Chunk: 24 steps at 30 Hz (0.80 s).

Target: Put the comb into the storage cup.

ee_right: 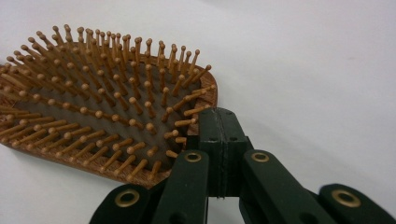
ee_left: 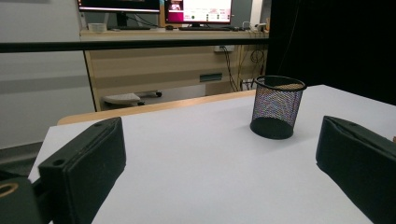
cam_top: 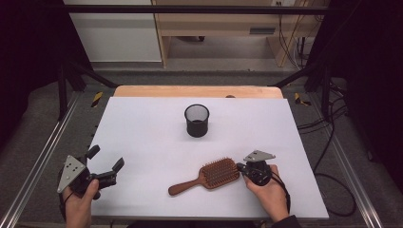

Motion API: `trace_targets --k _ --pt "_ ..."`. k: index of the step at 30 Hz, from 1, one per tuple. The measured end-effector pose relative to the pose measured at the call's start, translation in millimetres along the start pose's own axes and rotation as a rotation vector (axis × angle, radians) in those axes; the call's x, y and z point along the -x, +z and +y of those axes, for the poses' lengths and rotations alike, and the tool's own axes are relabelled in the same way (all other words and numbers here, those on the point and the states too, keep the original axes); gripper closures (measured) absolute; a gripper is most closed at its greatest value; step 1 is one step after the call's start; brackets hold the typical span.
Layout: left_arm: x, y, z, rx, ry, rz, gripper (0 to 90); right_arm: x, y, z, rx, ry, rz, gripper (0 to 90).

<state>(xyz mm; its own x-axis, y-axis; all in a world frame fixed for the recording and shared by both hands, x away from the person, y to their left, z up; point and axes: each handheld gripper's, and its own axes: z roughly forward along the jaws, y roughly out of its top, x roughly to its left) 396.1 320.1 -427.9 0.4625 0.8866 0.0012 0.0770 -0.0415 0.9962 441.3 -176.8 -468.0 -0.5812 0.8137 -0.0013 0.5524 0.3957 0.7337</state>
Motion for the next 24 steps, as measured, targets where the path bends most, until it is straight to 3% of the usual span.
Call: trace_targets --k 5,10,24 --pt "0.0 0.7 -0.5 -0.003 -0.002 0.002 2.0 -17.5 4.8 5.3 -0.009 -0.018 0.020 90.0" --pt "-0.4 0.5 -0.5 -0.005 -0.003 0.004 2.1 -39.6 12.3 10.4 -0.020 -0.066 0.052 90.0" --pt "2.7 2.8 -1.0 -0.020 0.012 -0.008 2.1 -68.8 32.7 25.4 -0.003 -0.096 0.097 90.0"
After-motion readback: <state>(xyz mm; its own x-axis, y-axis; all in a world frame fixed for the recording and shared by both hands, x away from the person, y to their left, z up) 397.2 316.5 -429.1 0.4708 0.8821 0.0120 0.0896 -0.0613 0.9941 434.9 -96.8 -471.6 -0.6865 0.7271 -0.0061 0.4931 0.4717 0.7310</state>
